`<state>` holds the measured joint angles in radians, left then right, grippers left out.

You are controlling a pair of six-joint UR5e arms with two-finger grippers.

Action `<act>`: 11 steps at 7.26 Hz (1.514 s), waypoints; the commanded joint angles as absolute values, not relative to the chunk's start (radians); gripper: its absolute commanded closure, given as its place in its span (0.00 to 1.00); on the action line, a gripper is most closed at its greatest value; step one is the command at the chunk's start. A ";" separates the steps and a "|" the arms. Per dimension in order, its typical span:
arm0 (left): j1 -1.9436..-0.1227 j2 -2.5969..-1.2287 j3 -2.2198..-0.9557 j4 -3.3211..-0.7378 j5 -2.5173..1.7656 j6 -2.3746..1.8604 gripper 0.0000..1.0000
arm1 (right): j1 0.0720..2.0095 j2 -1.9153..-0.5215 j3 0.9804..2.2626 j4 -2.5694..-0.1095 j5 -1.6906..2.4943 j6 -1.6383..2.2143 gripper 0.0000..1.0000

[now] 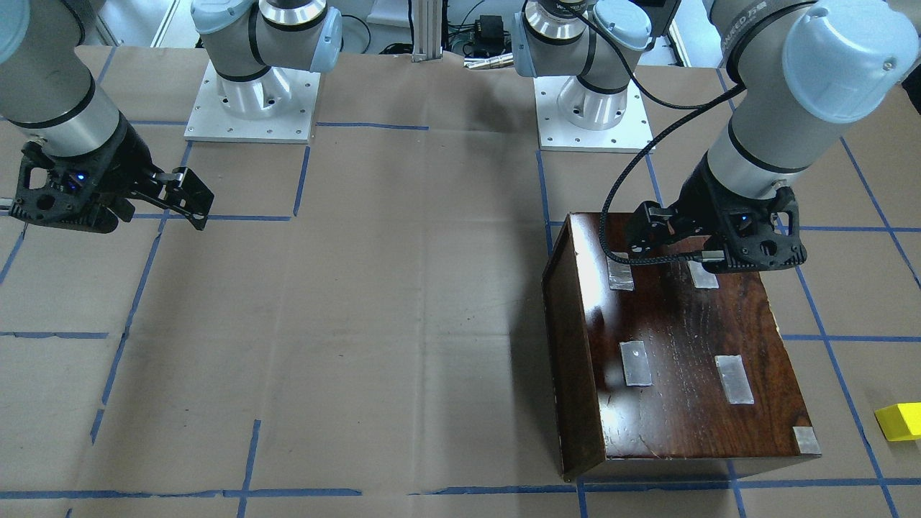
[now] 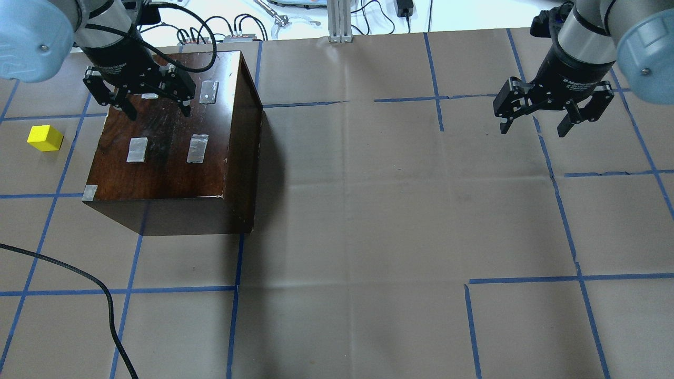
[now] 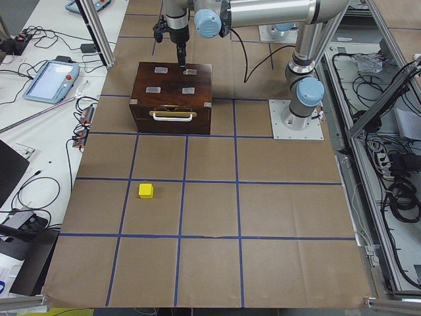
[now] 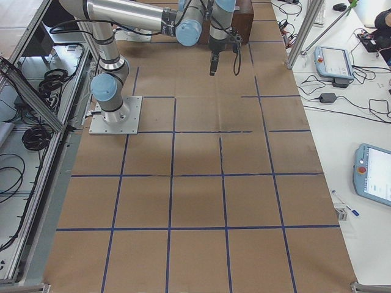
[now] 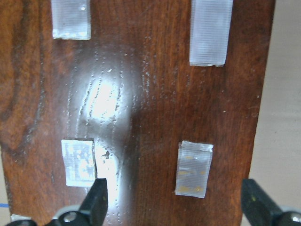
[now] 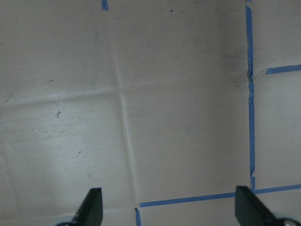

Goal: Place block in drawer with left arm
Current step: 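Move the left gripper from above the cabinet toward its drawer side, then hook the left gripper around the white drawer handle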

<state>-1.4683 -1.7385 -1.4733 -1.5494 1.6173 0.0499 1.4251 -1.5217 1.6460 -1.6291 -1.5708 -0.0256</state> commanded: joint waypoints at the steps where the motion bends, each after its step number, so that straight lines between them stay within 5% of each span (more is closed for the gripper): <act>1: -1.436 -1.738 -1.476 -1.549 1.624 0.081 0.01 | 1.425 -1.522 1.646 -1.629 -1.571 -0.026 0.00; 6: -1.188 -1.758 -1.450 -1.548 1.611 0.445 0.01 | 1.425 -1.522 1.646 -1.629 -1.571 -0.025 0.00; 11: -1.048 -2.012 -1.295 -1.534 1.502 0.632 0.01 | 1.425 -1.522 1.646 -1.629 -1.571 -0.026 0.00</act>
